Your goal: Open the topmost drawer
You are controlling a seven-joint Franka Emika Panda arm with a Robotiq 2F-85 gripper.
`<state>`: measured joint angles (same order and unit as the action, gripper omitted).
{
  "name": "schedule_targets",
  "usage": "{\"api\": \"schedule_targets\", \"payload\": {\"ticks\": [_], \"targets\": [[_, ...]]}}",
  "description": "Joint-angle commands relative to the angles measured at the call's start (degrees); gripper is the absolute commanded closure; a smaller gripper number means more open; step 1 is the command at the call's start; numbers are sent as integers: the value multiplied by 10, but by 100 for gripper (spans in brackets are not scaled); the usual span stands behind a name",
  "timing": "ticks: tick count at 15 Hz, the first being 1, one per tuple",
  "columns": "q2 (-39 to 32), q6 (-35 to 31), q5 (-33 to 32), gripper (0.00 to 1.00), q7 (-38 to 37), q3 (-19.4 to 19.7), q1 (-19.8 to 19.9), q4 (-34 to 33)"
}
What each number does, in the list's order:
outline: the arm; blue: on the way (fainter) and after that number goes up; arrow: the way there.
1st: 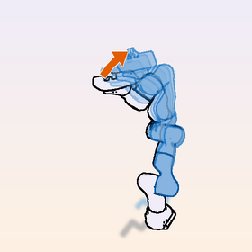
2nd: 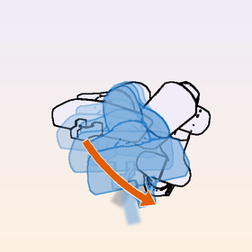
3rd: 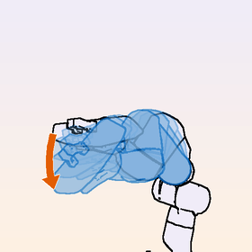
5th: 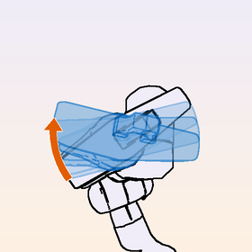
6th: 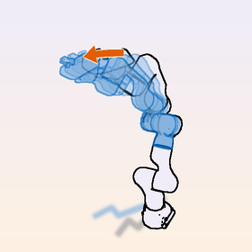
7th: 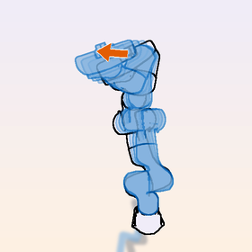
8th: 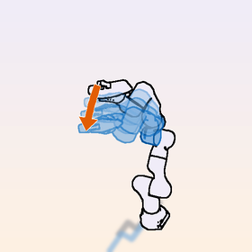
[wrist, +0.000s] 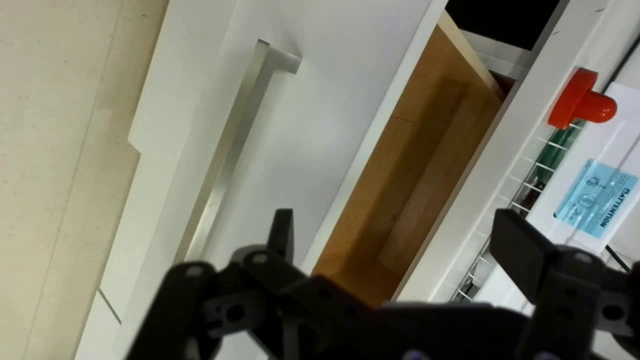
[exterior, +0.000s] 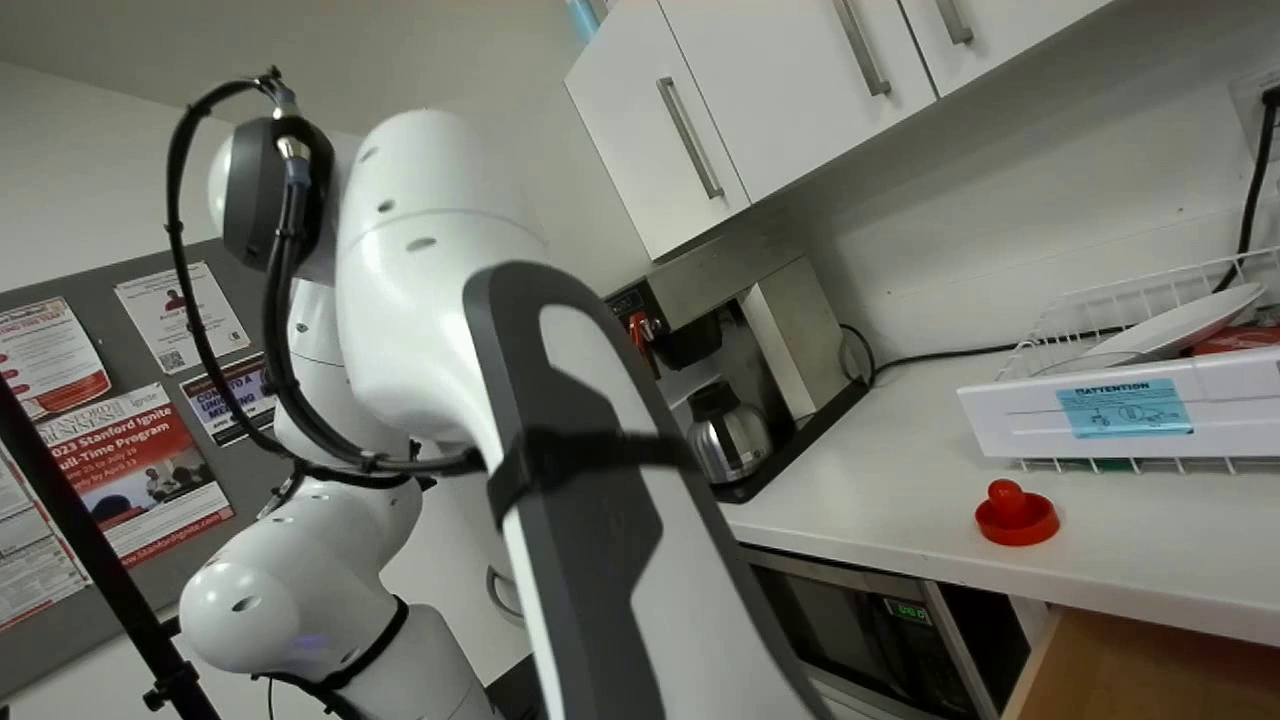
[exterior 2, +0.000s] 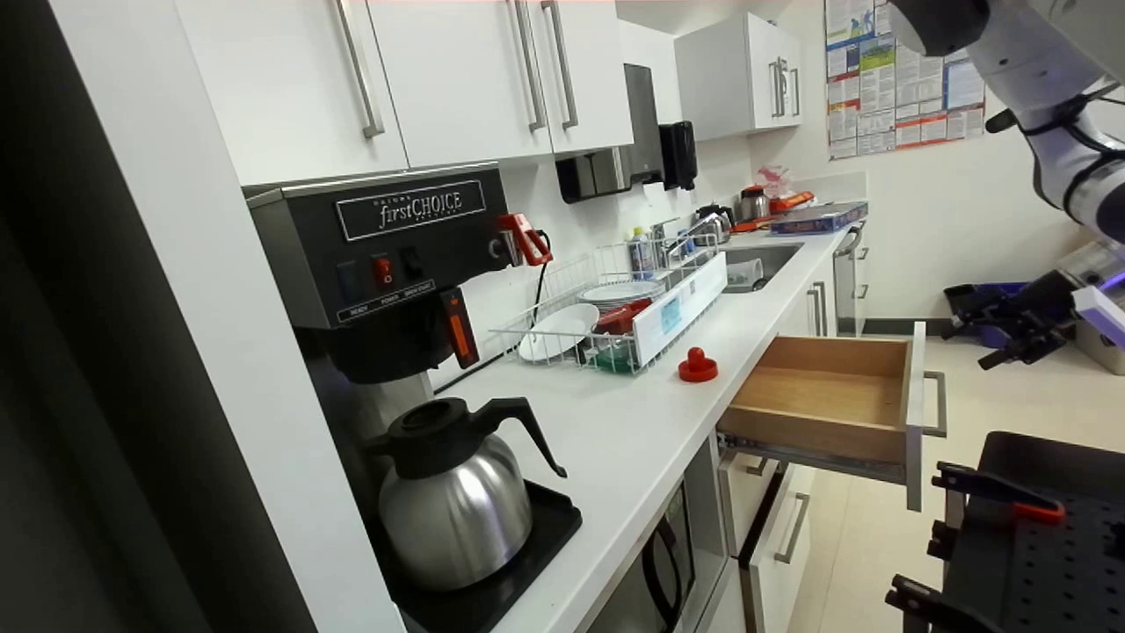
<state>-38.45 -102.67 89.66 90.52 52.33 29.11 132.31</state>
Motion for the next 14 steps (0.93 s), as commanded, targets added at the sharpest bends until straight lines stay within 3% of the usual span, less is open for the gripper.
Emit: {"api": "schedule_targets", "payload": {"ticks": [1, 4, 7, 9, 14], "targets": [[120, -119, -60, 0, -49, 38, -101, 51], [197, -221, -132, 0, -106, 33, -167, 53], [267, -291, -224, 0, -182, 2, -204, 46], [306, -331, -282, 0, -236, -34, -212, 45], [367, -398, -397, 0, -357, -146, -184, 50]]}}
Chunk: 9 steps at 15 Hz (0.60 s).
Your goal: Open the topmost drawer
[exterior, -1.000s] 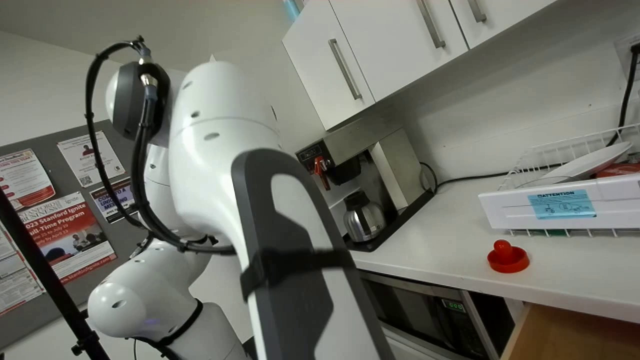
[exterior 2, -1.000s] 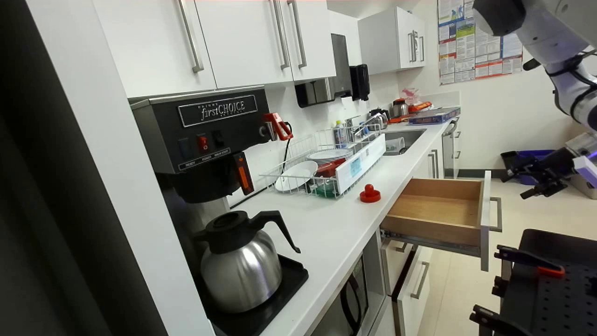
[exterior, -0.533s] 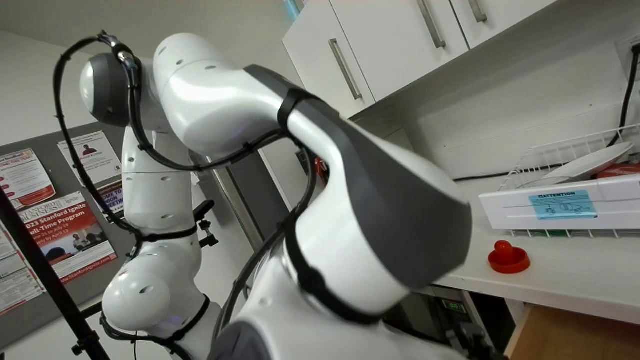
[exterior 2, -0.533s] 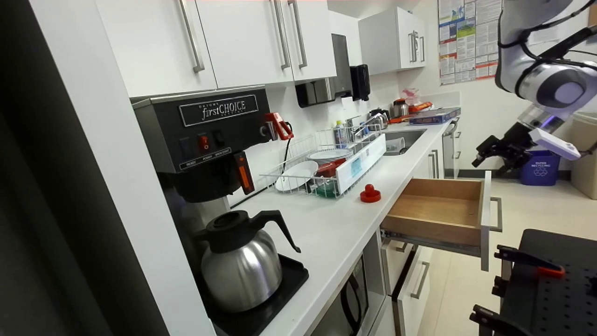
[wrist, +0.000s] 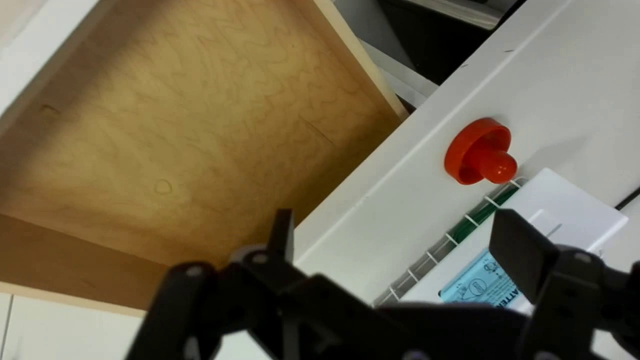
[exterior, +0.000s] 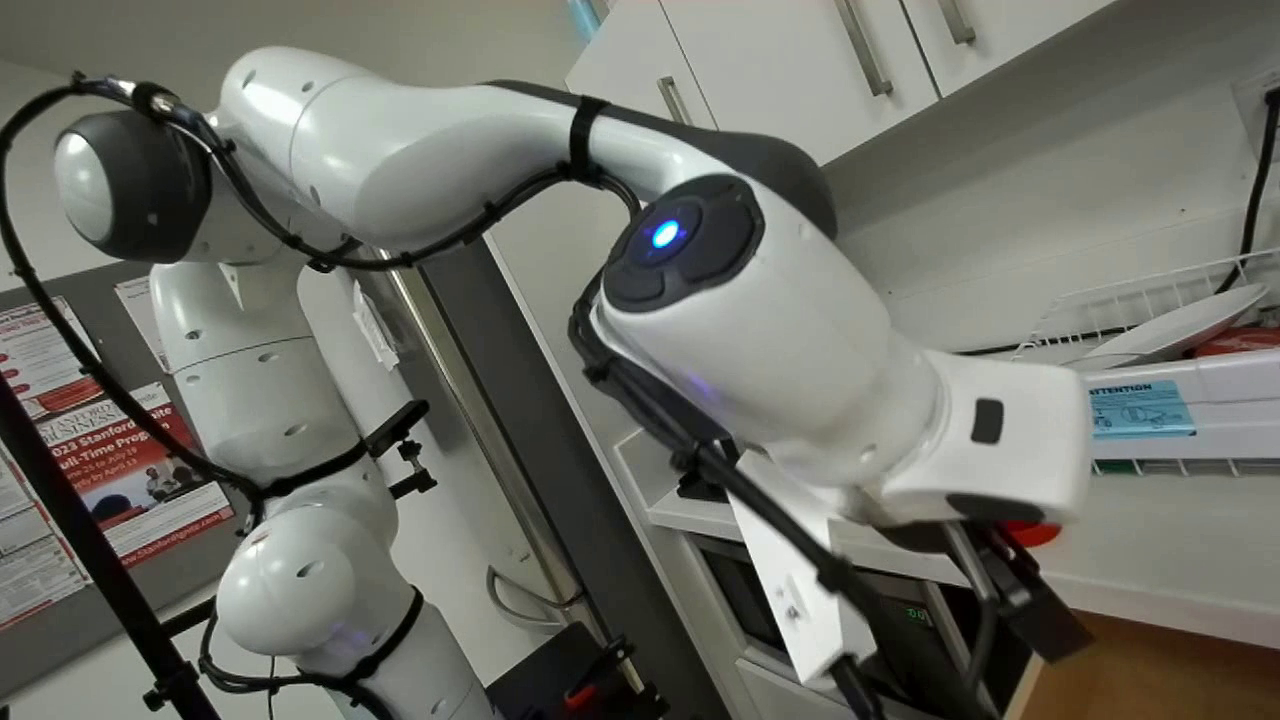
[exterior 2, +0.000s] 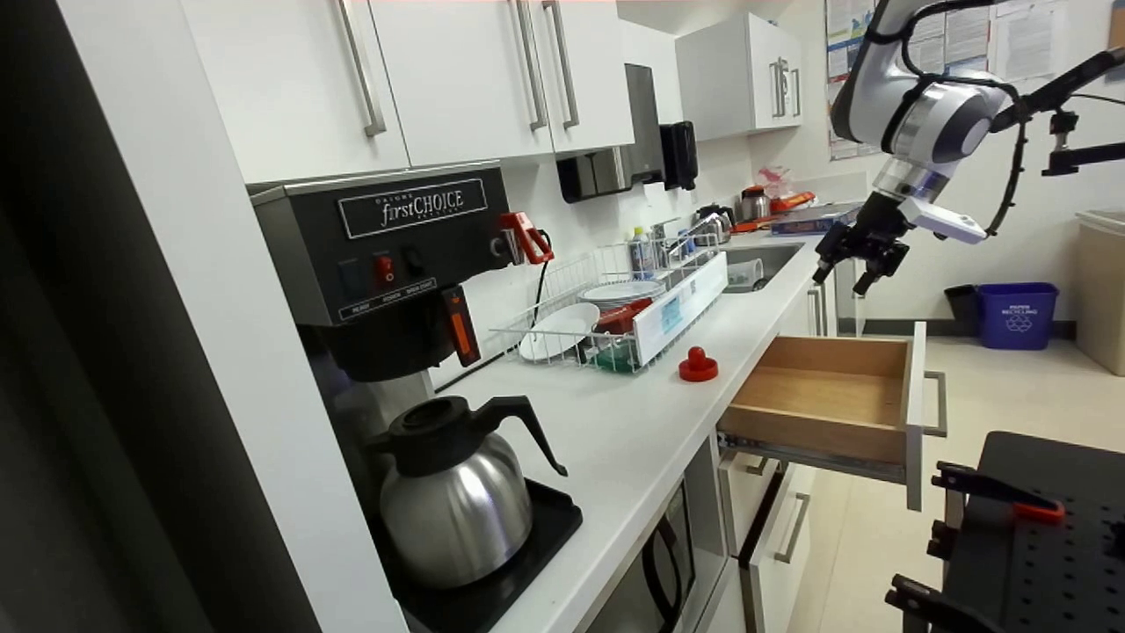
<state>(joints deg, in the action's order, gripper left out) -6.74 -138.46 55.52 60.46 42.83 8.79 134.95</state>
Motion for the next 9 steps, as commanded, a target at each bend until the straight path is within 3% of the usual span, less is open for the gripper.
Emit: {"api": "schedule_targets", "payload": {"ticks": [1, 3, 5, 9], "targets": [[58, -54, -77, 0, -75, -71, 26, 28], [66, -70, -105, 0, -100, -106, 43, 36], [40, -53, -91, 0, -88, -128, 68, 13], [43, -54, -95, 0, -89, -133, 73, 17]]}}
